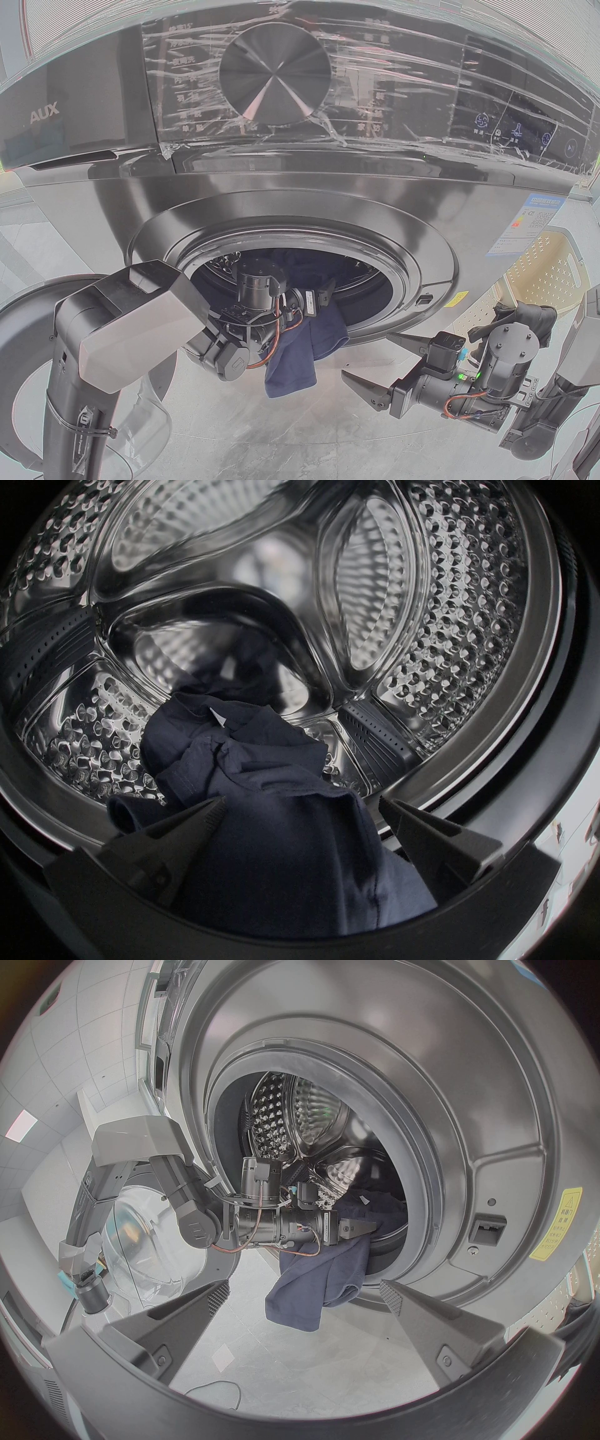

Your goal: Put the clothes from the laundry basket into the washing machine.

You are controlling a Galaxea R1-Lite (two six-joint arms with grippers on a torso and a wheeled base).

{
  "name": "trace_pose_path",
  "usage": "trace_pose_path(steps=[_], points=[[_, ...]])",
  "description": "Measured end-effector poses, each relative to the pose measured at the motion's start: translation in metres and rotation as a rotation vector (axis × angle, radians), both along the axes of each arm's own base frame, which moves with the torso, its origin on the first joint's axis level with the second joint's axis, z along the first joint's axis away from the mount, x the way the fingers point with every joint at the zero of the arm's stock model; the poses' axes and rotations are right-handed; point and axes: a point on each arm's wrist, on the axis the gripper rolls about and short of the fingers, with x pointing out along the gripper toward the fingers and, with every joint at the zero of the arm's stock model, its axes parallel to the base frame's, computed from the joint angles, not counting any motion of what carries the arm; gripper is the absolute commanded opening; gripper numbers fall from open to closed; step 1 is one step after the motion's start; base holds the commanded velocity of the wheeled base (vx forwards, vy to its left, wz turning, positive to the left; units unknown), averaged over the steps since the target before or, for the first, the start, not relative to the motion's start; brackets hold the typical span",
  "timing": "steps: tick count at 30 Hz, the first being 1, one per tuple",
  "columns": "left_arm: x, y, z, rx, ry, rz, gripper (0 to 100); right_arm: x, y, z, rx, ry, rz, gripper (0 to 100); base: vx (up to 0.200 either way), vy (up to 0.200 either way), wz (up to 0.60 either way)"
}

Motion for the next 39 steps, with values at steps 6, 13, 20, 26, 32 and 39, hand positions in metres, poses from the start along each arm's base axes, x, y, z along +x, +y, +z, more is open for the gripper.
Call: trace_pose_path(steps=[6, 13, 20, 26, 32, 39], points=[[-0.005, 0.002, -0.009, 0.043, 0.011, -0.009, 100, 0.0, 0.0, 0.0, 0.001, 0.0, 0.0, 100, 0.0, 0.0, 0.0], [-0.014, 0.007, -0.019, 0.094, 0.034, -0.017, 0, 0.0, 0.0, 0.0, 0.0, -0.001, 0.001, 100, 0.0, 0.0, 0.0], [-0.011, 0.006, -0.019, 0.092, 0.035, -0.01, 0, 0.001, 0.0, 0.0, 0.0, -0.001, -0.001, 100, 0.0, 0.0, 0.0], [0.002, 0.003, -0.009, 0.049, -0.008, 0.032, 0, 0.001, 0.001, -0.001, -0.001, 0.002, 0.0, 100, 0.0, 0.0, 0.0], [0.016, 0.0, 0.01, -0.03, -0.086, 0.075, 0, 0.001, 0.001, -0.001, -0.002, 0.003, 0.001, 100, 0.0, 0.0, 0.0], [0.022, -0.002, 0.025, -0.087, -0.165, 0.086, 0, 0.001, 0.001, -0.002, -0.003, 0.005, 0.001, 100, 0.0, 0.0, 0.0]])
